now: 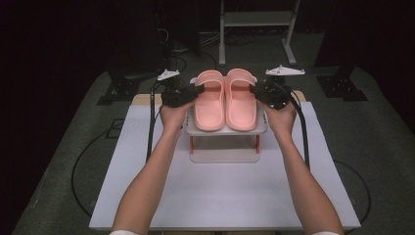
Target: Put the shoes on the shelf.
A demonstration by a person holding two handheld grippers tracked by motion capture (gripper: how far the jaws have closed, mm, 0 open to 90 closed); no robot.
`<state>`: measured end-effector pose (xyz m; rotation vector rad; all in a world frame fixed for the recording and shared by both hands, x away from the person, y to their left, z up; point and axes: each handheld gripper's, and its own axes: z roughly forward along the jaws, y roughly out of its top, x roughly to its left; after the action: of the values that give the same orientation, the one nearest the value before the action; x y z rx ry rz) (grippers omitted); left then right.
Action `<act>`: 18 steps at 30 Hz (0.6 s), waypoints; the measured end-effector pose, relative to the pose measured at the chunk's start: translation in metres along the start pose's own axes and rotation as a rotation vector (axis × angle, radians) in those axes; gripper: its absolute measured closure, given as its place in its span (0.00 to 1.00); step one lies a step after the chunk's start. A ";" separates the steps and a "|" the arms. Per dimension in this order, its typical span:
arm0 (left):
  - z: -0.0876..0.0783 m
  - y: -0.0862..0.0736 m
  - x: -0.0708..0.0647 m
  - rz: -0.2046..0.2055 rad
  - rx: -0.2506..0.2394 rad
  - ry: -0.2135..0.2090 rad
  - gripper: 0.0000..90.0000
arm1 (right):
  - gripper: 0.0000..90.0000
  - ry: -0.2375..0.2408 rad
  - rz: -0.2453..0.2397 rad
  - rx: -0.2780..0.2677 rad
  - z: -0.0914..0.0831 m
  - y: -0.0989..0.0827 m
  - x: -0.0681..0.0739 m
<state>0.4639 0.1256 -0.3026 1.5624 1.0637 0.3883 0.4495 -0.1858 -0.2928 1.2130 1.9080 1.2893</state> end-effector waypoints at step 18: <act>-0.012 -0.004 -0.002 0.040 -0.014 -0.024 0.54 | 0.64 0.059 0.060 -0.029 -0.009 -0.006 -0.003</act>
<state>0.4527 0.1311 -0.3025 1.5743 1.0106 0.4029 0.4413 -0.1932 -0.2949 1.2391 1.9002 1.3930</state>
